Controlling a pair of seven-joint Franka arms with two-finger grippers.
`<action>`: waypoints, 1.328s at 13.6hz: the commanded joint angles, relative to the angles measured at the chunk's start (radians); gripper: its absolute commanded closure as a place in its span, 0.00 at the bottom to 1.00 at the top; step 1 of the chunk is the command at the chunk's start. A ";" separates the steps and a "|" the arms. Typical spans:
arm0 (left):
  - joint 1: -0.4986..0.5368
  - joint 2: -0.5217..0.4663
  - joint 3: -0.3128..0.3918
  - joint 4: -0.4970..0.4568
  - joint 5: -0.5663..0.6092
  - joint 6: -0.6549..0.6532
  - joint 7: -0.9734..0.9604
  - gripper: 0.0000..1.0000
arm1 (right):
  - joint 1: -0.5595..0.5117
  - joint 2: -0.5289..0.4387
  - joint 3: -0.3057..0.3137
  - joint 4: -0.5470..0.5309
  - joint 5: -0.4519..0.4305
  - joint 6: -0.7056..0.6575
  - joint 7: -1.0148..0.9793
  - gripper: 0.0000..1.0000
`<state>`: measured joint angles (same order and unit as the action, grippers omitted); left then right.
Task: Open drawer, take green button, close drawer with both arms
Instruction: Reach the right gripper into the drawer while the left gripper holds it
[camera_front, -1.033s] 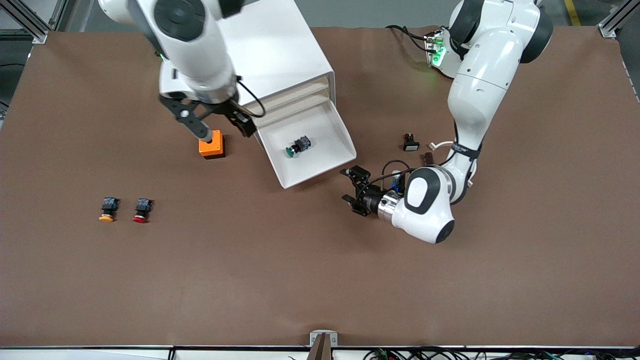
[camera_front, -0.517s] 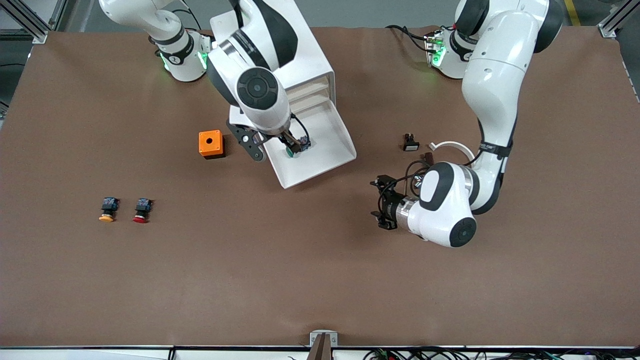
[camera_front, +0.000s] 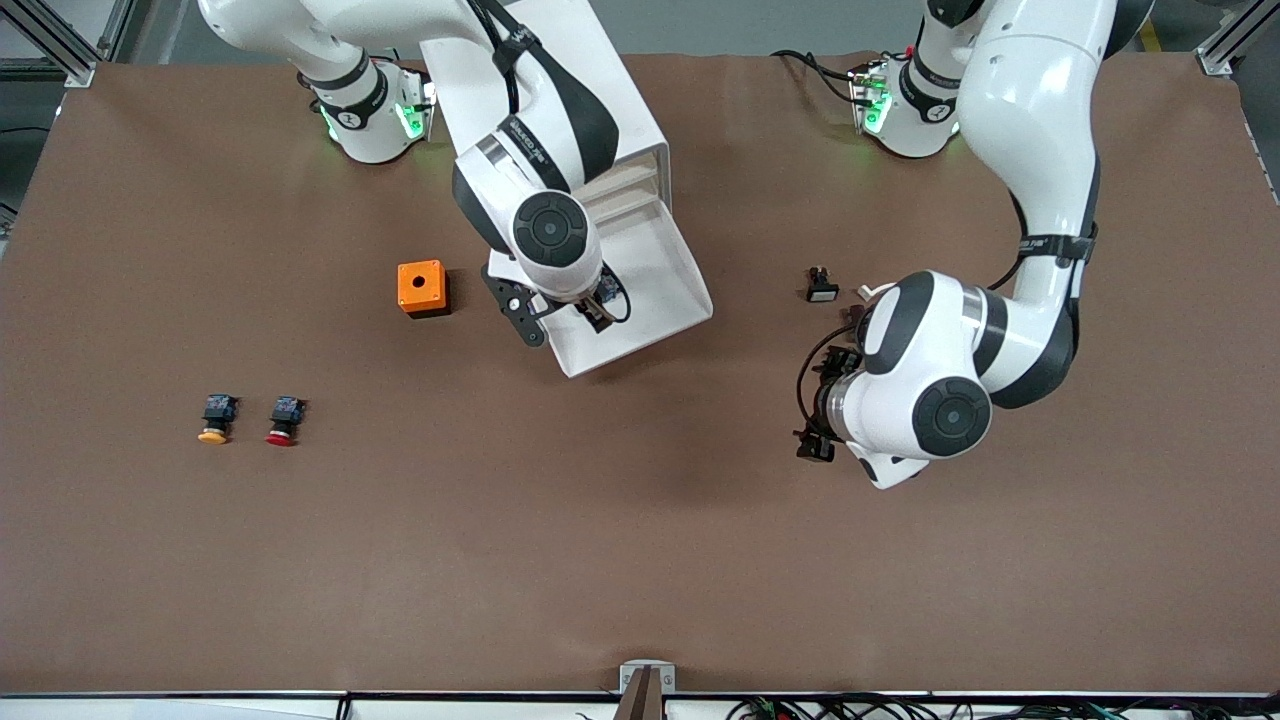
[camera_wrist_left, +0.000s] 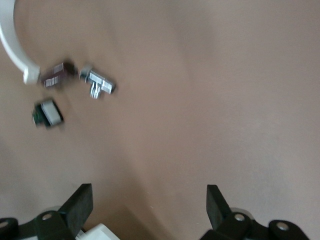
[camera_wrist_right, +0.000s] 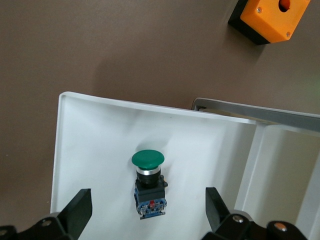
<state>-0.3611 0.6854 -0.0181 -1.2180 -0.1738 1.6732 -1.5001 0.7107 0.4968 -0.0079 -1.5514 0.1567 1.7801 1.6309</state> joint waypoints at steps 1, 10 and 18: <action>-0.001 -0.050 0.003 -0.046 0.063 -0.042 0.252 0.00 | 0.019 0.035 -0.009 0.020 0.012 -0.004 0.015 0.00; -0.004 -0.095 0.000 -0.161 0.073 -0.006 0.465 0.00 | 0.081 0.118 -0.012 0.014 0.001 0.070 0.021 0.00; -0.012 -0.099 0.000 -0.204 0.066 0.020 0.454 0.00 | 0.096 0.134 -0.011 0.004 0.003 0.088 0.029 0.52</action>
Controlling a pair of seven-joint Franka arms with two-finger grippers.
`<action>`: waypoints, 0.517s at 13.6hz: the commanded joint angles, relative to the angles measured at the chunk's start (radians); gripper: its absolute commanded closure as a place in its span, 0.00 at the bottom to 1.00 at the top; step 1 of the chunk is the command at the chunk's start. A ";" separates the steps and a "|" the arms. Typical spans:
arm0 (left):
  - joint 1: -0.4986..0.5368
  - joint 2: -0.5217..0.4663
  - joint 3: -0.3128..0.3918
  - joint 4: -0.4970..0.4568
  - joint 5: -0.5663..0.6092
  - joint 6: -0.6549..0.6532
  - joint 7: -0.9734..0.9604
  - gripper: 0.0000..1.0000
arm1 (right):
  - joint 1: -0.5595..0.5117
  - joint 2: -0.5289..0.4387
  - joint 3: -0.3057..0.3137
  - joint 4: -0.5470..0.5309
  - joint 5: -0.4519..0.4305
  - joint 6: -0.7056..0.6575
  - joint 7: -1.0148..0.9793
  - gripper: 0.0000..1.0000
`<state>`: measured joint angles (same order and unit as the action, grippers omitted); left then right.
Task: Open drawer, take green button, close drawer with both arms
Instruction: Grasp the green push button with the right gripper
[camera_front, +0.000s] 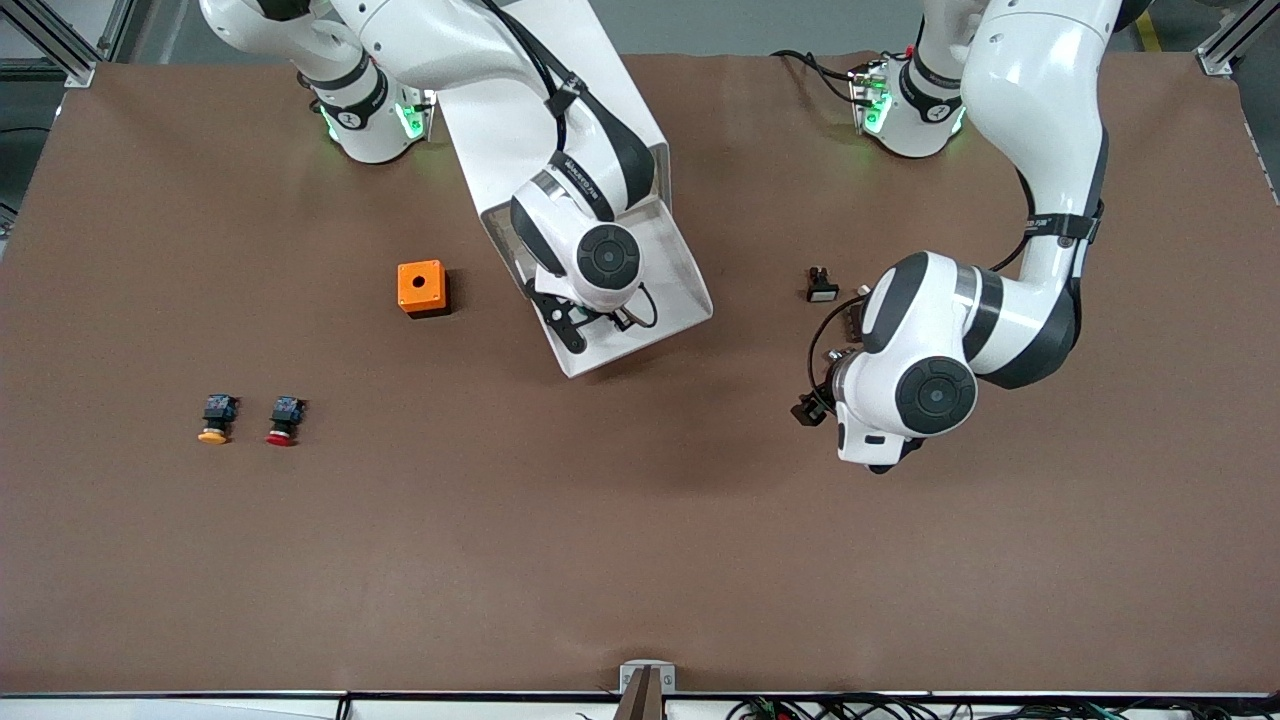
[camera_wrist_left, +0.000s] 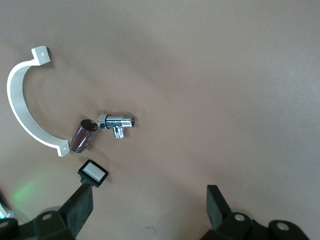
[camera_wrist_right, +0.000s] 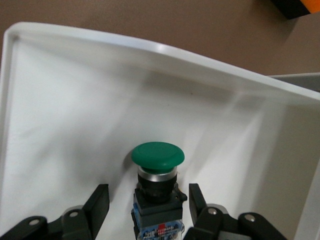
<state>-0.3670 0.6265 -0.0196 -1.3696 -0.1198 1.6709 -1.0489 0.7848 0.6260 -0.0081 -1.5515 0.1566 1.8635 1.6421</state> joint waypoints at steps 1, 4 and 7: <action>-0.007 -0.041 0.001 -0.052 0.012 0.023 0.003 0.00 | 0.024 0.004 -0.010 0.004 0.003 0.005 0.019 0.62; -0.007 -0.036 0.001 -0.052 0.014 0.024 0.001 0.00 | 0.024 0.004 -0.010 0.008 0.003 0.002 0.018 0.85; -0.006 -0.036 0.001 -0.065 0.015 0.024 0.003 0.00 | 0.019 -0.005 -0.012 0.040 0.004 -0.016 0.016 0.87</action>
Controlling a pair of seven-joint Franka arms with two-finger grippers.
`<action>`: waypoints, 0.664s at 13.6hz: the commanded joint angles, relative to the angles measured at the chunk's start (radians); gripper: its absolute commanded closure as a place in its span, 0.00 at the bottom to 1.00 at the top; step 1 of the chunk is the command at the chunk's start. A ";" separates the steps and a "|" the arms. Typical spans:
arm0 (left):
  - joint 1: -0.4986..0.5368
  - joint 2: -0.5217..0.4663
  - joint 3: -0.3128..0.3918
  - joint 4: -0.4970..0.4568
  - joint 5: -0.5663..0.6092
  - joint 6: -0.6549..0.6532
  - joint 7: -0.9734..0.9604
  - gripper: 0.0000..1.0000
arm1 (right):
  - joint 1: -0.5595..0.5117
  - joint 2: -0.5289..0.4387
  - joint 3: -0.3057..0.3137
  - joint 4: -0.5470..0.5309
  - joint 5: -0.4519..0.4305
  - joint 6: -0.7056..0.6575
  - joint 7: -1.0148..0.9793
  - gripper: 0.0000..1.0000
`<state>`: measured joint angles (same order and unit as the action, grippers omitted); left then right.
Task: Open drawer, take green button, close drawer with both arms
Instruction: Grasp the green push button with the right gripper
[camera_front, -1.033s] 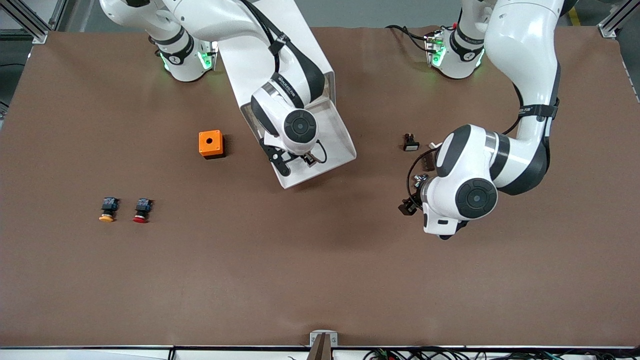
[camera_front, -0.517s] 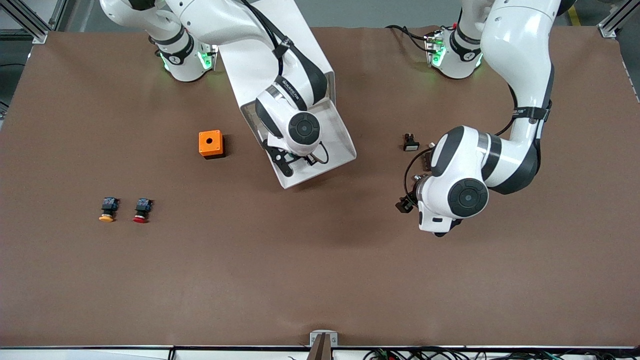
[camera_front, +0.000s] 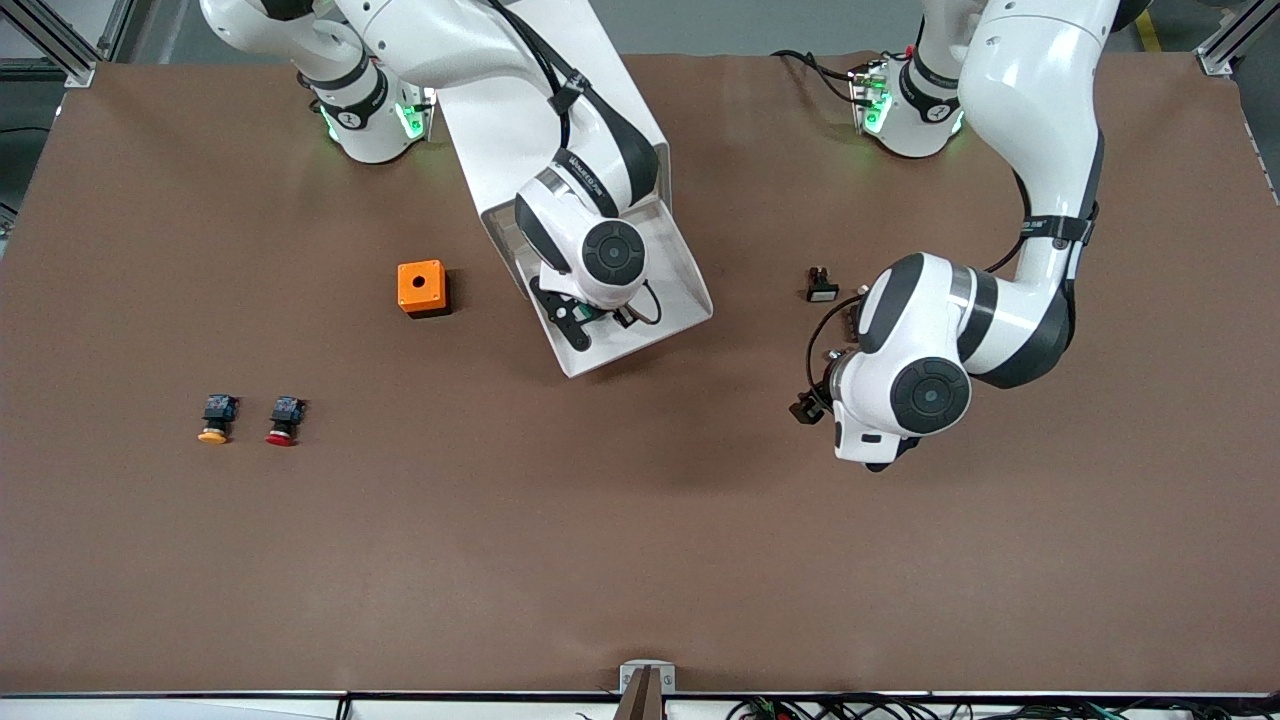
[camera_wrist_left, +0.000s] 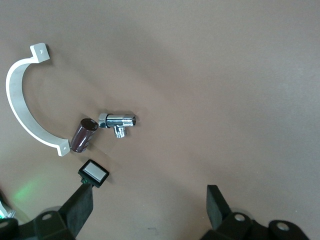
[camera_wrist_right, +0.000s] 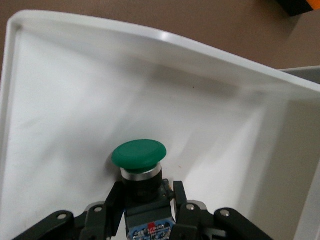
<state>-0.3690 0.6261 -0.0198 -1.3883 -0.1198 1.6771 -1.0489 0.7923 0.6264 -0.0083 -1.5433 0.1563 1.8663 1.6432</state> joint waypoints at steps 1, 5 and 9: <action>-0.005 -0.036 0.001 -0.046 0.015 0.018 0.003 0.00 | 0.004 -0.011 -0.012 0.051 0.012 -0.047 0.013 0.86; -0.025 -0.028 -0.003 -0.009 0.011 0.026 0.006 0.00 | -0.080 -0.016 -0.015 0.199 0.019 -0.257 -0.009 0.86; -0.103 0.035 -0.017 -0.008 0.009 0.215 -0.005 0.00 | -0.244 -0.131 -0.015 0.213 0.013 -0.406 -0.363 0.86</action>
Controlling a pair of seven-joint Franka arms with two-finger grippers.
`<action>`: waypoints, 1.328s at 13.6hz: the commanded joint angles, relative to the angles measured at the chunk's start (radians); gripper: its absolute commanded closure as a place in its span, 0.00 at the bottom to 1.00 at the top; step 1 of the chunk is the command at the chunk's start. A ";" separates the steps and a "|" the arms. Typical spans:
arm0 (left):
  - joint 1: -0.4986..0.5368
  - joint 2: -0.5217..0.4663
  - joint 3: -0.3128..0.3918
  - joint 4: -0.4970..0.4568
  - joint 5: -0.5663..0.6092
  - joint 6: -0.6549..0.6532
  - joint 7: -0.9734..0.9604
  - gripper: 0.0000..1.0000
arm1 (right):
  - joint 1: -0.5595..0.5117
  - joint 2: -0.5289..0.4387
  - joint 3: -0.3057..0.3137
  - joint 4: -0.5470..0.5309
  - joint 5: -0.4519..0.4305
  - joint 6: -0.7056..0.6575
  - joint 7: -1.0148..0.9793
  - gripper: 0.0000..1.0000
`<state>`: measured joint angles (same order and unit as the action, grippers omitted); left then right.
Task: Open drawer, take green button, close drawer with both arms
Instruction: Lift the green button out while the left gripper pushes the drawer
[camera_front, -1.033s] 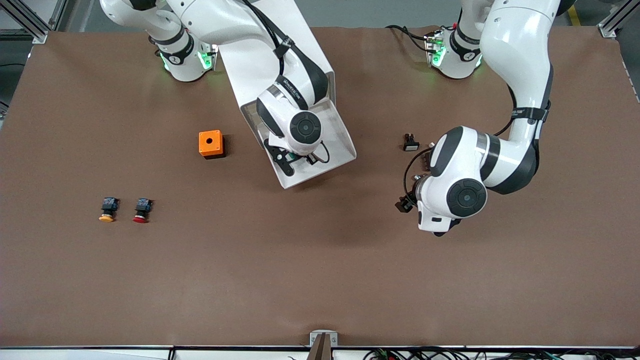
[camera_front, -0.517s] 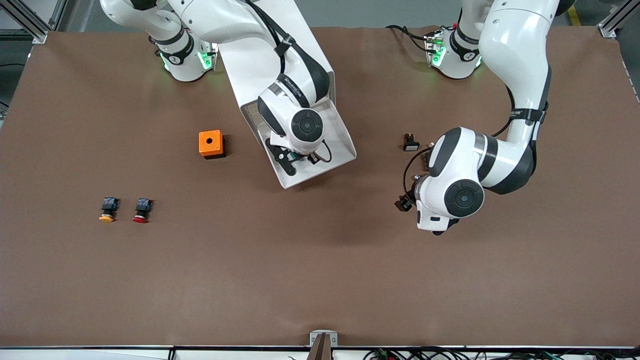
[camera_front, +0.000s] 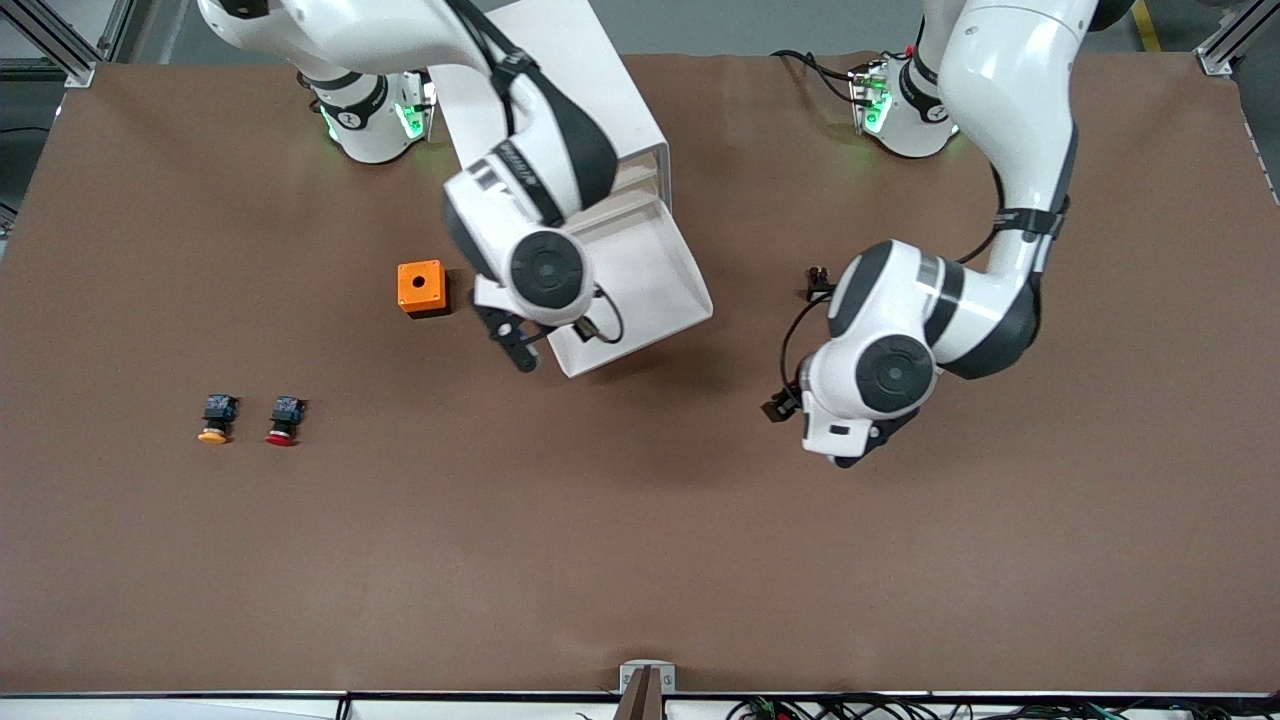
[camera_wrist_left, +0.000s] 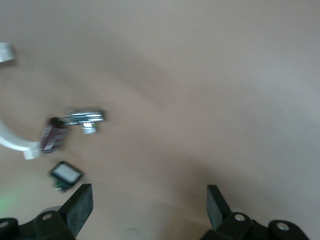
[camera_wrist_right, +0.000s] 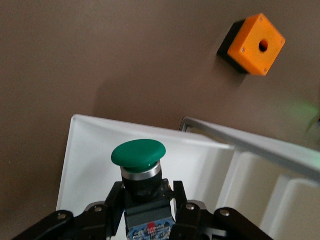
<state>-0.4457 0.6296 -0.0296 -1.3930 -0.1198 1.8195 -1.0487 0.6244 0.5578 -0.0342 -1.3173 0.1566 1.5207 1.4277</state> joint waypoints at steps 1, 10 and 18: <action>-0.053 0.054 -0.007 -0.001 0.008 0.099 -0.007 0.00 | -0.118 -0.087 0.010 -0.017 0.009 -0.071 -0.243 0.87; -0.209 0.211 -0.007 -0.001 0.009 0.368 -0.053 0.00 | -0.446 -0.141 0.008 -0.150 -0.140 0.060 -1.119 0.89; -0.341 0.177 -0.013 -0.011 0.006 0.350 -0.142 0.00 | -0.538 -0.121 0.007 -0.489 -0.173 0.608 -1.250 0.89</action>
<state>-0.7508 0.8245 -0.0463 -1.3865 -0.1197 2.1833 -1.1491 0.1088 0.4561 -0.0450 -1.7378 0.0016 2.0522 0.1768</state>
